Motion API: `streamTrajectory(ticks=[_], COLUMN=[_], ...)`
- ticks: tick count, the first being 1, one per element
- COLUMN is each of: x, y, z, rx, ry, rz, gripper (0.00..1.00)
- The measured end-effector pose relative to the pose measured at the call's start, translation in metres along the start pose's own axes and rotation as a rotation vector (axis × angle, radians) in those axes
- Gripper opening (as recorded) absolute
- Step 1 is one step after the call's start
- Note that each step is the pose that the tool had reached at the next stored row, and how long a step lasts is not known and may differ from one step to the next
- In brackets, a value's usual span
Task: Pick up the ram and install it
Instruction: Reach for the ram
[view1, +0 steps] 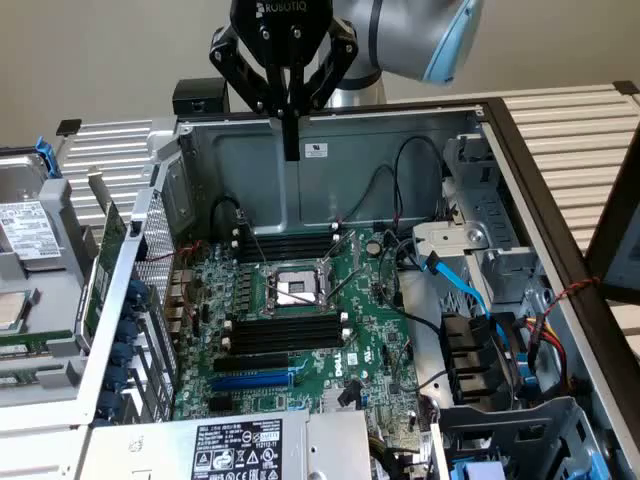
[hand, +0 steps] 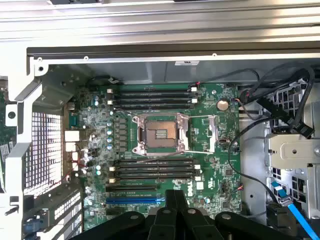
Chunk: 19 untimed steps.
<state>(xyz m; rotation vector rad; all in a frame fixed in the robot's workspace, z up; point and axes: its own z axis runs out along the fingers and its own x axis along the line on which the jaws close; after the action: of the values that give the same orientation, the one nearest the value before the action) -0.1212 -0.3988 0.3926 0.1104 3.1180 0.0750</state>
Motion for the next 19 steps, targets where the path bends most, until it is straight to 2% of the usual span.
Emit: streamTrajectory(ticks=[12, 14, 19], x=[0.0, 0.004, 0.022], y=[0.0, -0.0003, -0.0016], z=[0.0, -0.0002, -0.0005], rx=[0.0, 0.0002, 0.0], ry=[0.0, 0.0, 0.0], rz=[0.0, 0.0, 0.0], gripper=[0.11, 0.11, 0.11])
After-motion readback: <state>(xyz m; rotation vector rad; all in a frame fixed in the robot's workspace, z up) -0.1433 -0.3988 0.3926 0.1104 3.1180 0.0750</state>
